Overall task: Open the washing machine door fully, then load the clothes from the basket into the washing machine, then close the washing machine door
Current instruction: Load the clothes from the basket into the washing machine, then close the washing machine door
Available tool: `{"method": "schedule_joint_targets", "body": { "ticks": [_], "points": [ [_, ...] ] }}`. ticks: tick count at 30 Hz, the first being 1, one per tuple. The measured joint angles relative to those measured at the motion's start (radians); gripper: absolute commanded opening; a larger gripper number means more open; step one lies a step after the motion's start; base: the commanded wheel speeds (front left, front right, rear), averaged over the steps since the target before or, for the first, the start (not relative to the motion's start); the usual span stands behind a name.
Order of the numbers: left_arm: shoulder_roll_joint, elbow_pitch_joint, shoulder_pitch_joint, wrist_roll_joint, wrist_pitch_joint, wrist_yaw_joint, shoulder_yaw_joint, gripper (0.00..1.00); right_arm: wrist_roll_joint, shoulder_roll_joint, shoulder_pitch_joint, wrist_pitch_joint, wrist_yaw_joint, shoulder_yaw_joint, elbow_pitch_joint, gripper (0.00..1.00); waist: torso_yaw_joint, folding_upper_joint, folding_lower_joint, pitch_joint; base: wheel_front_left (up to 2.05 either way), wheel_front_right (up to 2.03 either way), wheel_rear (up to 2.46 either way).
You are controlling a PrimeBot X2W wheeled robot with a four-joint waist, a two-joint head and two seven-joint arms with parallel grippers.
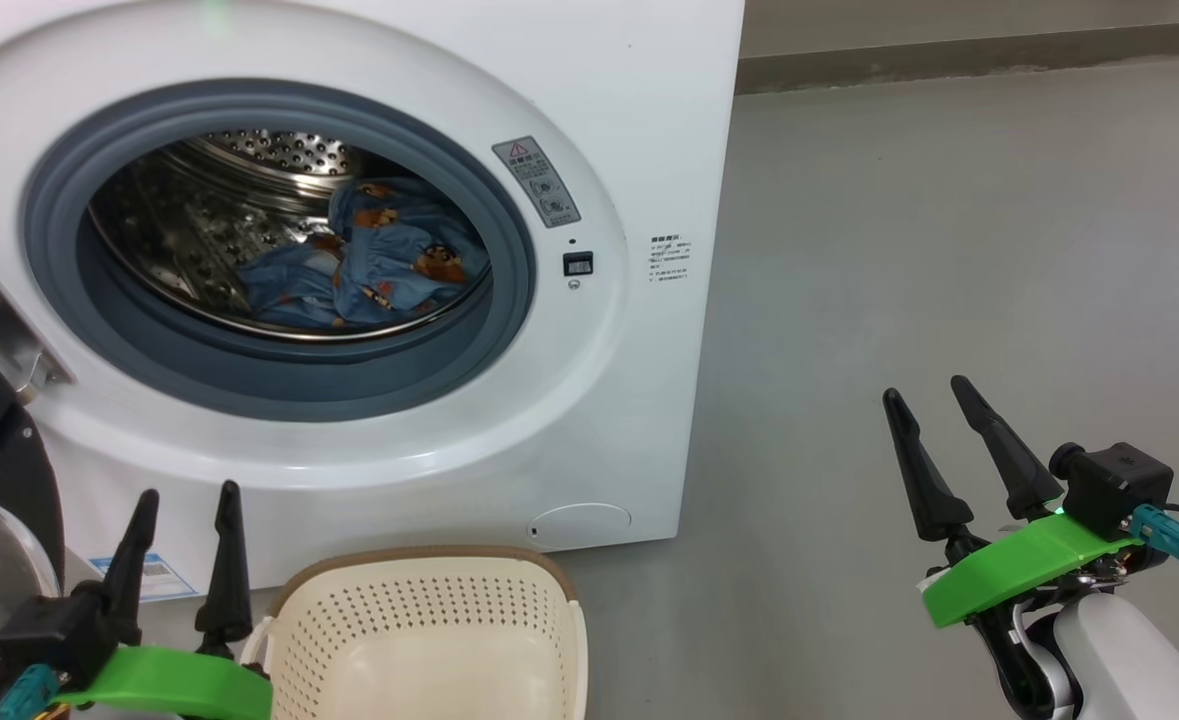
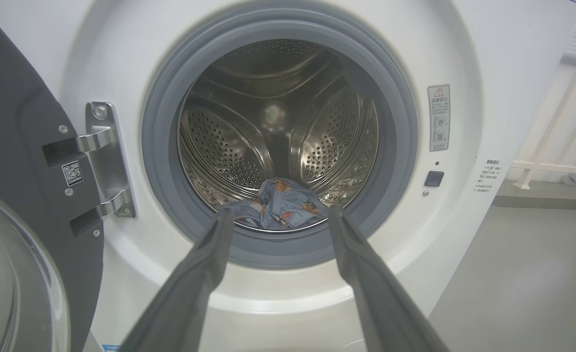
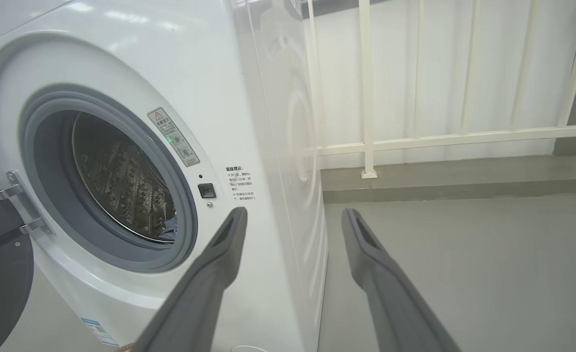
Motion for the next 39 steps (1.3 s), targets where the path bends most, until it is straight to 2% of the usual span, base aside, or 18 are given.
{"method": "schedule_joint_targets", "body": {
  "ticks": [39],
  "points": [
    [0.007, 0.008, 0.012, -0.038, 0.0, 0.0, -0.004, 1.0, 0.006, 0.002, 0.0, 0.0, 0.0, -0.002, -0.001, 1.0, -0.003, 0.0001, 0.0, 0.021, 0.0, 0.0, 0.0]
  ]
}}
